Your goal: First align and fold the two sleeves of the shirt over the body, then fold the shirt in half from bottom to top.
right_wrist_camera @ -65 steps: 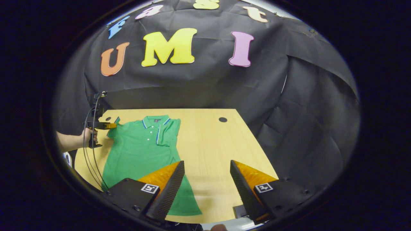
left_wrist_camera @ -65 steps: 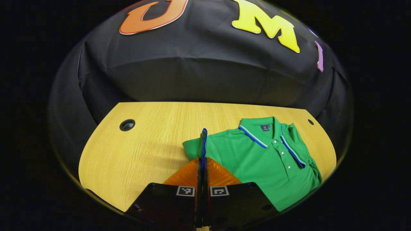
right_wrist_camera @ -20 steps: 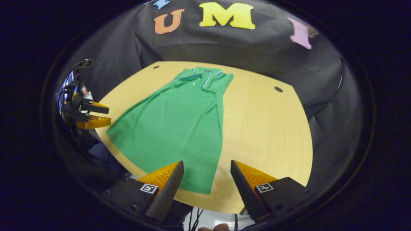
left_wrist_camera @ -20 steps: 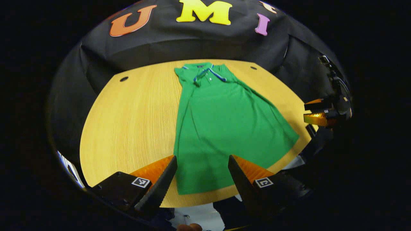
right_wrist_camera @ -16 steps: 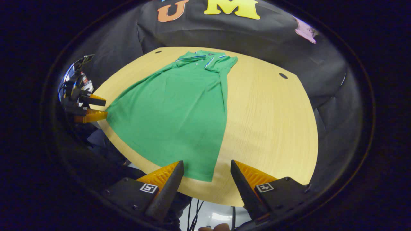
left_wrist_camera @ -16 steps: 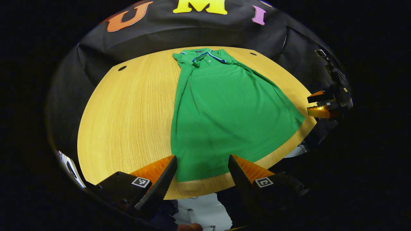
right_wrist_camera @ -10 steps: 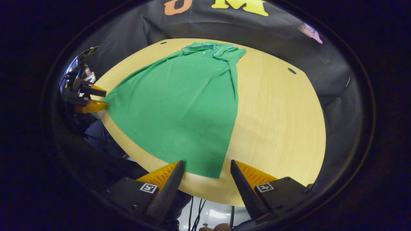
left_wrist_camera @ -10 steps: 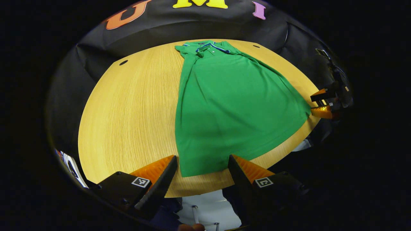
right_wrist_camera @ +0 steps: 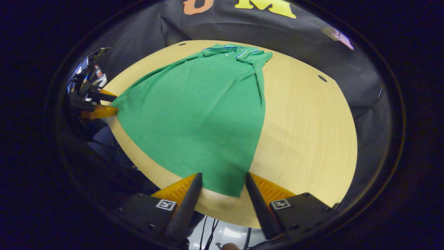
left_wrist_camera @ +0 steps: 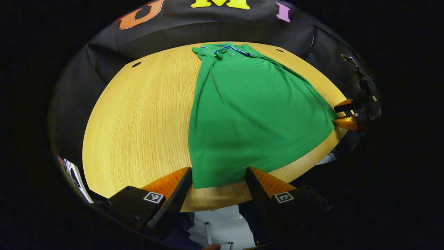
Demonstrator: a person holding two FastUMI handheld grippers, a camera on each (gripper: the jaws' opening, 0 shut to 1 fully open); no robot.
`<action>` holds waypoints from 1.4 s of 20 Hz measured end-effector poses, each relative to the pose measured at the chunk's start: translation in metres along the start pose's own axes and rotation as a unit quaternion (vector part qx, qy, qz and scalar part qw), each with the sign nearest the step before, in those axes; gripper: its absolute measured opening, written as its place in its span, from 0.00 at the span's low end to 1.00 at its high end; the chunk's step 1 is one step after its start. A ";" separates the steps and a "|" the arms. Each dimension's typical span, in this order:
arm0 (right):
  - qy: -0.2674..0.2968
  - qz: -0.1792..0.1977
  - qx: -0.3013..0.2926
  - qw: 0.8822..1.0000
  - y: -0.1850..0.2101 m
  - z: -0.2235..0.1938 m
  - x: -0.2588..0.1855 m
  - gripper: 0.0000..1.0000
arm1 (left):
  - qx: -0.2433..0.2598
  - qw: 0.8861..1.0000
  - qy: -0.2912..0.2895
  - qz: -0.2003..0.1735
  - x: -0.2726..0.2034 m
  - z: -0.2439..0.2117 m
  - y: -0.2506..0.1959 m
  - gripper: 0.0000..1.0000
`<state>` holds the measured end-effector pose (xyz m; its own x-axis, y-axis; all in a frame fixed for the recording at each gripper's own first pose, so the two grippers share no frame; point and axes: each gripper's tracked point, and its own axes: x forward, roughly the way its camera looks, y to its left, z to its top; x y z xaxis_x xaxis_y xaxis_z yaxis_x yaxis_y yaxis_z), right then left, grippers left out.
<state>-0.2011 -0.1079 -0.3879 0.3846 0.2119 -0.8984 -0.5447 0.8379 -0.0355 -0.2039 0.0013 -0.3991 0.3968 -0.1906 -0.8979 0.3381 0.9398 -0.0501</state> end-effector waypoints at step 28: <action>-0.116 0.029 0.161 0.980 -0.069 0.170 -0.050 0.02 | -0.040 0.986 -0.157 -0.038 -0.033 0.195 0.026 0.03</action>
<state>-0.0561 -0.0905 -0.2660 0.5394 0.3402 -0.7703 -0.3210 0.9287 0.1854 -0.0420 -0.0234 -0.2857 0.6215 -0.3284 -0.7112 0.3144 0.9361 -0.1575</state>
